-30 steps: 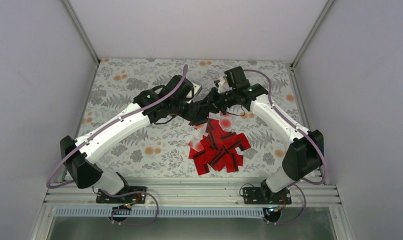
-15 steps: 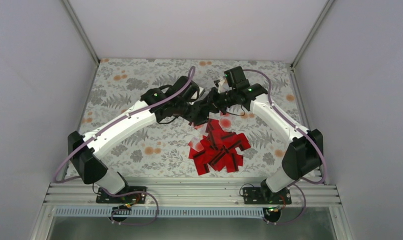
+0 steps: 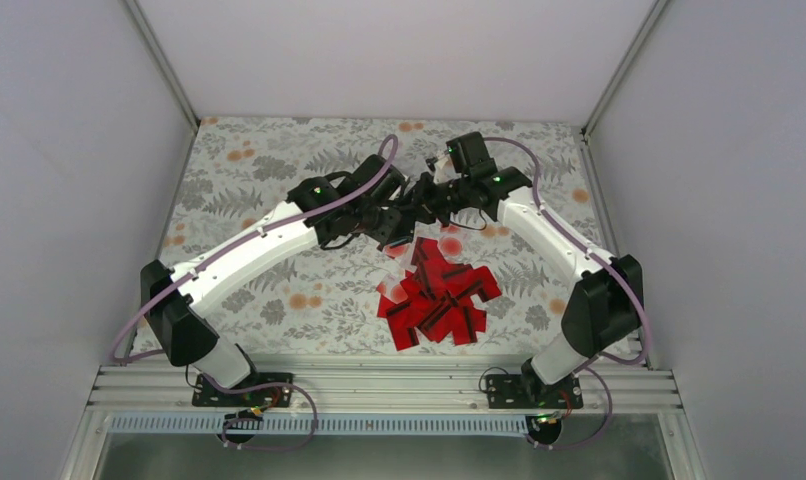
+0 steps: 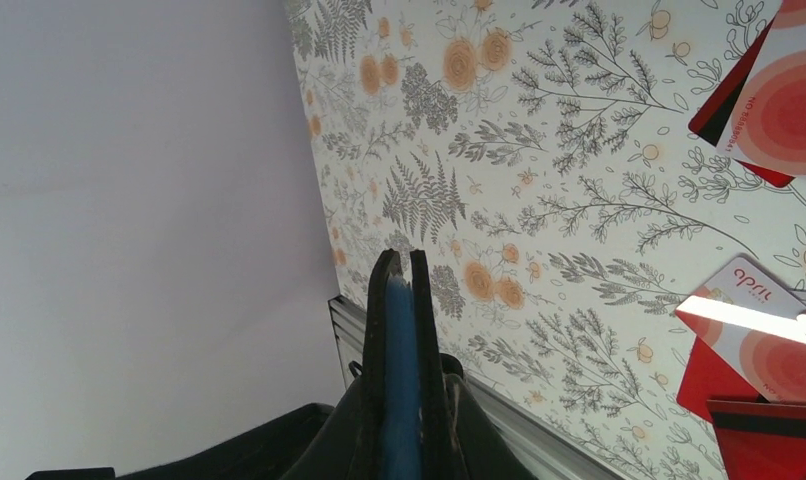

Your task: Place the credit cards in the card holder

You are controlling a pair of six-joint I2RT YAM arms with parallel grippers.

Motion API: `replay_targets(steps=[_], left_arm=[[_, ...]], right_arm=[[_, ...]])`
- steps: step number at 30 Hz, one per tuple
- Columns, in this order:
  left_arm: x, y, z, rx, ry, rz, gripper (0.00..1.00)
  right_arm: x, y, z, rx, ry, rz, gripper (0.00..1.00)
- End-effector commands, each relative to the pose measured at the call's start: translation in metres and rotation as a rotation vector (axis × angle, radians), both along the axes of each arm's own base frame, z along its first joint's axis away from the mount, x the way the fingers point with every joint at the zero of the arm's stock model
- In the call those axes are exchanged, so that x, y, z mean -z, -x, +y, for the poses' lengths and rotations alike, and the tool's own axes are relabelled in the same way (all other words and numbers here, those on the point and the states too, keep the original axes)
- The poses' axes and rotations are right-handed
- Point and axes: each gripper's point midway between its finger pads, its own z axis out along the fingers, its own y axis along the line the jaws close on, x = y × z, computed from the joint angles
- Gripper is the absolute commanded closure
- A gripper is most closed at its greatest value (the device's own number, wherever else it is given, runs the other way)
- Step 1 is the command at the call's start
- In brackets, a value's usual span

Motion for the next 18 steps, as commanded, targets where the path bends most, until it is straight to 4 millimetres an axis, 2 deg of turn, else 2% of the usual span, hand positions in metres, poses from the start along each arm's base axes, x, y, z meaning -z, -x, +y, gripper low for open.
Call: replay_targets(steps=[1, 4, 6, 11, 14, 18], left_arm=[[0.012, -0.011, 0.027, -0.082, -0.118, -0.019, 0.85], [0.014, -0.009, 0.020, -0.051, -0.088, -0.007, 0.88], [0.015, -0.007, 0.015, -0.033, -0.063, -0.002, 0.97], [0.014, -0.005, 0.008, -0.019, 0.003, 0.002, 0.98], [0.015, -0.007, 0.017, -0.068, 0.021, 0.008, 0.98], [0.026, -0.012, 0.041, -0.176, 0.000, 0.026, 0.98]], right_arm=[[-0.020, 0.012, 0.009, -0.056, -0.065, 0.005, 0.96], [-0.020, 0.012, 0.009, -0.059, -0.068, 0.004, 0.96], [-0.021, 0.012, 0.009, -0.058, -0.070, 0.003, 0.96], [-0.023, 0.012, 0.010, -0.059, -0.078, -0.001, 0.96], [-0.024, 0.013, 0.009, -0.057, -0.080, -0.004, 0.96], [-0.027, 0.014, 0.010, -0.060, -0.090, -0.009, 0.96]])
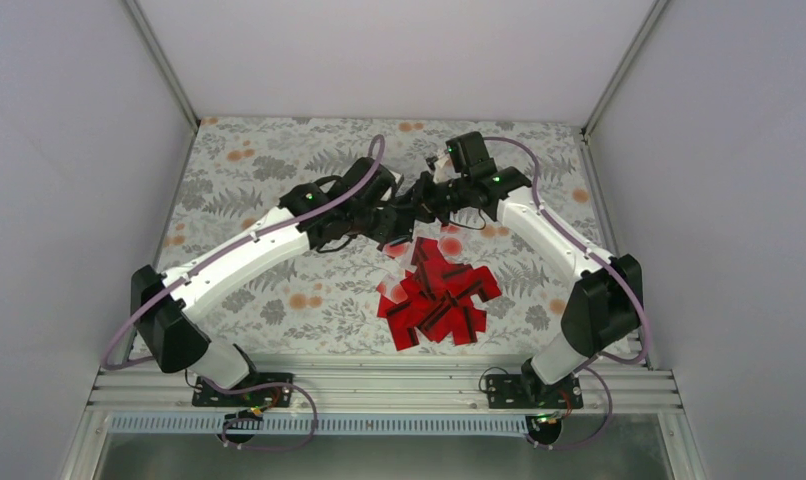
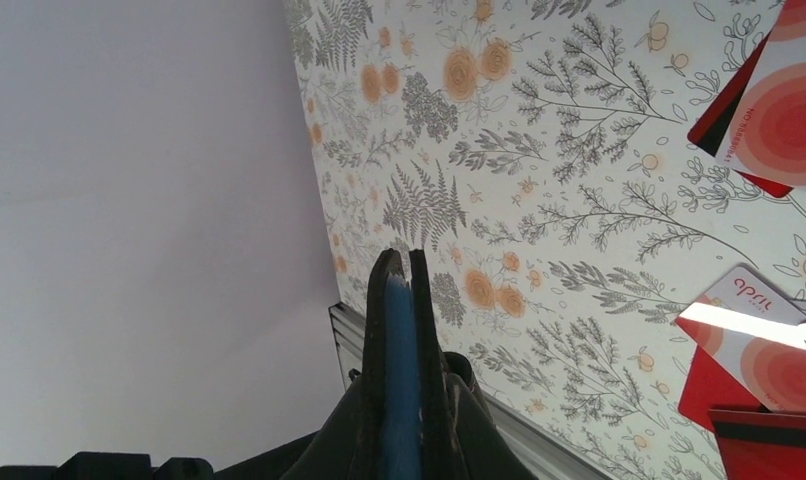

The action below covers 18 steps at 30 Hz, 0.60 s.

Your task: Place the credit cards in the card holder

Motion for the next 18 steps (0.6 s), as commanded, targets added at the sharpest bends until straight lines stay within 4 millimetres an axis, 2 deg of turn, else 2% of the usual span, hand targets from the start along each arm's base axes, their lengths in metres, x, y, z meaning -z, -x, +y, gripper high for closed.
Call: replay_targets(steps=[1, 7, 9, 12, 13, 16, 18], left_arm=[[0.026, -0.011, 0.050, -0.191, -0.101, 0.041, 0.98], [0.052, -0.013, 0.094, -0.340, -0.167, 0.087, 0.98], [0.057, -0.013, 0.102, -0.371, -0.169, 0.099, 0.98], [0.054, -0.013, 0.104, -0.383, -0.134, 0.106, 0.97], [0.050, -0.013, 0.105, -0.386, -0.118, 0.105, 0.92], [0.034, -0.016, 0.113, -0.398, -0.055, 0.084, 0.70], [0.016, -0.018, 0.113, -0.350, 0.015, 0.053, 0.58]], right_arm=[[-0.028, 0.018, 0.010, -0.074, -0.096, -0.003, 0.96], [-0.035, 0.019, 0.011, -0.081, -0.118, -0.014, 0.96], [-0.035, 0.020, 0.010, -0.082, -0.117, -0.015, 0.96], [-0.031, 0.021, 0.011, -0.087, -0.120, -0.012, 0.96], [-0.029, 0.021, 0.011, -0.094, -0.123, -0.014, 0.96], [-0.026, 0.016, 0.013, -0.134, -0.122, -0.061, 0.96], [-0.027, 0.014, 0.017, -0.197, -0.129, -0.125, 0.96]])
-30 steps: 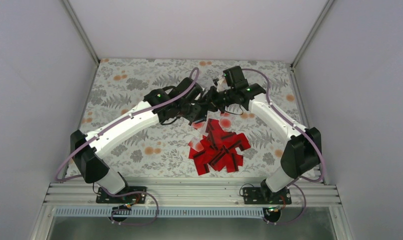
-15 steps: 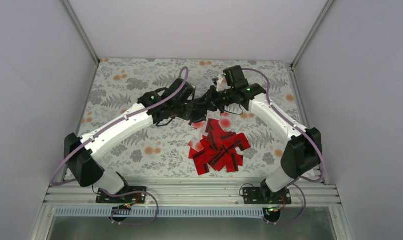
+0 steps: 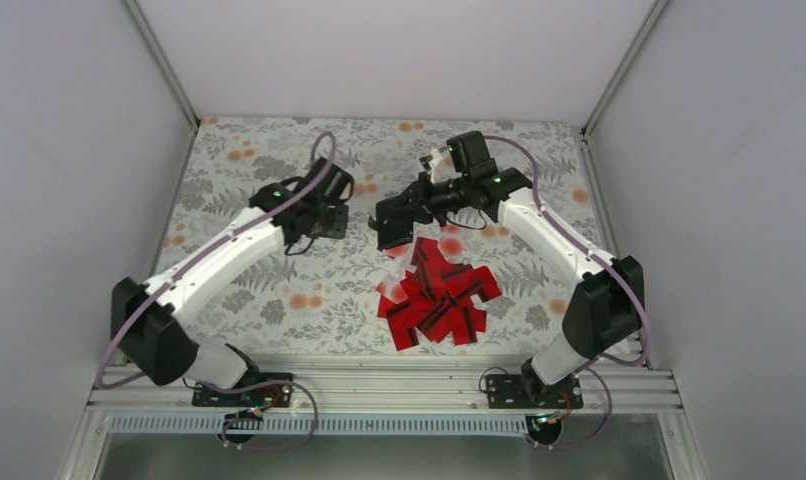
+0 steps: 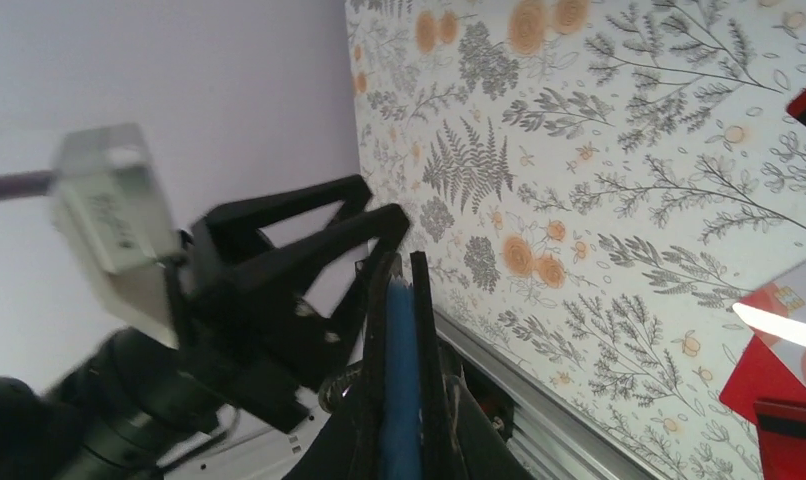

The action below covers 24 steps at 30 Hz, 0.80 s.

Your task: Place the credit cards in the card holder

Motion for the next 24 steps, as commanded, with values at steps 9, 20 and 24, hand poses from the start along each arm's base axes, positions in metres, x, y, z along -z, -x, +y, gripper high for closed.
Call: replay_targets(steps=[9, 20, 24], left_arm=[[-0.119, 0.031, -0.056, 0.536, 0.462, -0.220, 0.15], [-0.098, 0.024, -0.073, 0.639, 0.567, -0.139, 0.32], [-0.087, 0.024, -0.067, 0.632, 0.571, -0.110, 0.39]], right_arm=[[-0.005, 0.022, 0.023, -0.451, -0.234, -0.292, 0.96], [-0.005, 0.048, 0.020, -0.601, -0.426, -0.360, 0.96], [-0.007, 0.051, 0.019, -0.609, -0.442, -0.364, 0.96]])
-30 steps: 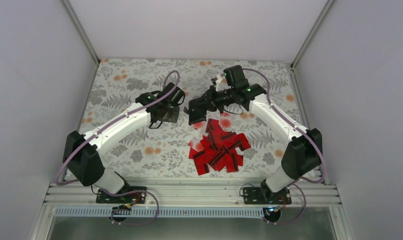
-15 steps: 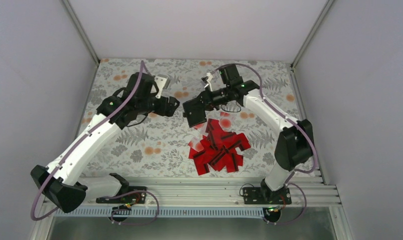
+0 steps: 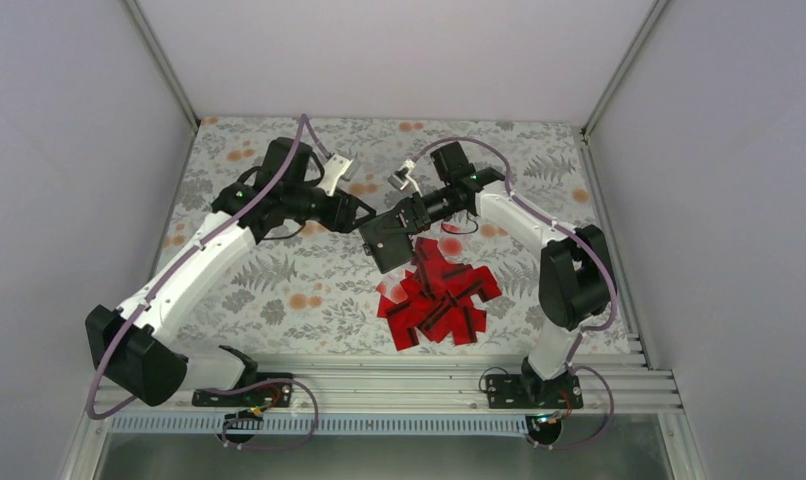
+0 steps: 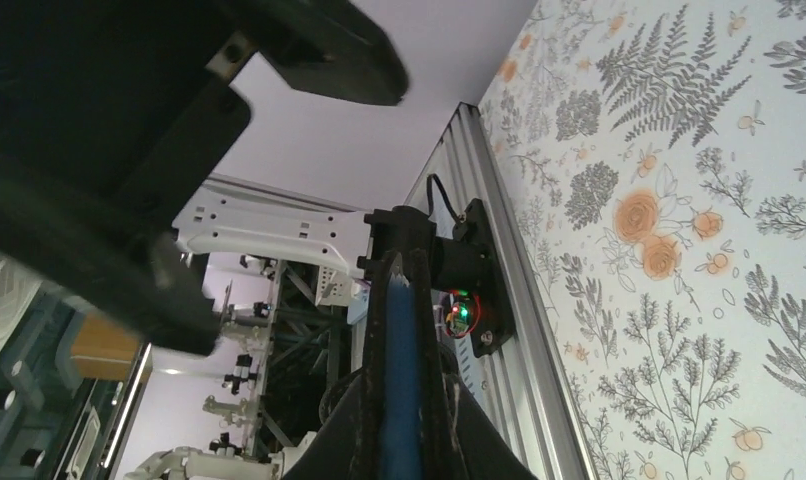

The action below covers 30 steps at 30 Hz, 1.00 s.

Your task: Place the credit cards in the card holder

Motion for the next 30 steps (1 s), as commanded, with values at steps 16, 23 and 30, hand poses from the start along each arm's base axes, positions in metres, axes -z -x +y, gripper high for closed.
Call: replay_targets(steps=[16, 23, 30], left_arm=[[0.020, 0.021, -0.011, 0.186, 0.083, 0.095, 0.73], [0.026, 0.017, -0.009, 0.159, 0.067, 0.114, 0.98], [0.023, -0.001, 0.003, -0.033, 0.108, 0.149, 0.98]], right_arm=[[-0.038, 0.005, 0.000, -0.054, -0.118, -0.057, 0.96], [-0.041, 0.000, 0.003, -0.046, -0.116, -0.049, 0.96], [-0.026, -0.034, 0.008, 0.119, 0.064, -0.067, 0.33]])
